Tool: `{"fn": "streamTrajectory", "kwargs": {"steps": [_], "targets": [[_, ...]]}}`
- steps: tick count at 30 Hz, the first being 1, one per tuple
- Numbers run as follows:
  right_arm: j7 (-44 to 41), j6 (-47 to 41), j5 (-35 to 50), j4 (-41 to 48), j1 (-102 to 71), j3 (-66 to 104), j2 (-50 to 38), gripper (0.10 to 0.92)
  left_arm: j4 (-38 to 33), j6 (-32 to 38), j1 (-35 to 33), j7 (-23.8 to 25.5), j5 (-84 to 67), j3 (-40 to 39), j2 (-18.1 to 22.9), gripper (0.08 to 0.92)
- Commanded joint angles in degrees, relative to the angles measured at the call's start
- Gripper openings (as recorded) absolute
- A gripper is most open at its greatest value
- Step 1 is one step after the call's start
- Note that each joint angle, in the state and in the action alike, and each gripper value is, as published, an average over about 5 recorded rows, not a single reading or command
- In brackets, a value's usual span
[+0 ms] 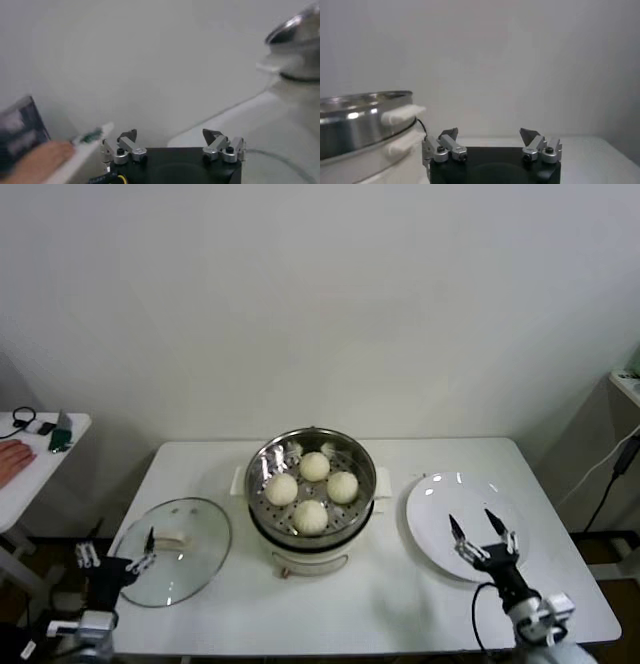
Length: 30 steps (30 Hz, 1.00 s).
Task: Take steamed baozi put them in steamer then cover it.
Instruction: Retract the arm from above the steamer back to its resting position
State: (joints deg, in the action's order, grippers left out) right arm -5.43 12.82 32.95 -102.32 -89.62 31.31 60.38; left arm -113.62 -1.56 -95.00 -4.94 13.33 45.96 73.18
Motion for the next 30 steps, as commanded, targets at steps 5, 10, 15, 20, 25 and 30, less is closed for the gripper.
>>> {"fn": "streamTrajectory", "kwargs": {"steps": [5, 10, 15, 20, 25, 30], "targets": [[0.36, 7.55, -2.48, 0.75, -8.48, 1.99, 9.86, 0.823, 18.8, 13.52, 1.38, -23.41, 43.76, -1.45, -1.89, 0.823], [0.66, 8.5, -2.47, 1.34, -8.3, 0.9, 9.78, 0.823, 24.43, 17.19, 3.9, -25.85, 51.84, -2.98, -0.84, 0.823], [1.09, 9.1, -2.61, 1.45, -8.1, 0.27, 9.63, 0.823, 28.48, 19.7, 6.28, -25.45, 54.96, -3.85, -0.98, 0.823], [1.48, 9.84, -2.6, 1.82, -7.93, -0.06, 9.69, 0.823, 31.97, 19.38, 9.44, -24.66, 56.07, -3.77, -1.03, 0.823], [1.77, 10.39, -2.58, 1.87, -8.15, -0.39, 9.84, 0.823, 34.6, 18.51, 12.9, -23.8, 57.36, -3.79, -1.1, 0.823], [2.14, 10.78, -2.61, 2.07, -8.34, -0.71, 9.99, 0.823, 36.24, 18.07, 16.18, -23.43, 58.78, -4.41, -1.09, 0.823]]}}
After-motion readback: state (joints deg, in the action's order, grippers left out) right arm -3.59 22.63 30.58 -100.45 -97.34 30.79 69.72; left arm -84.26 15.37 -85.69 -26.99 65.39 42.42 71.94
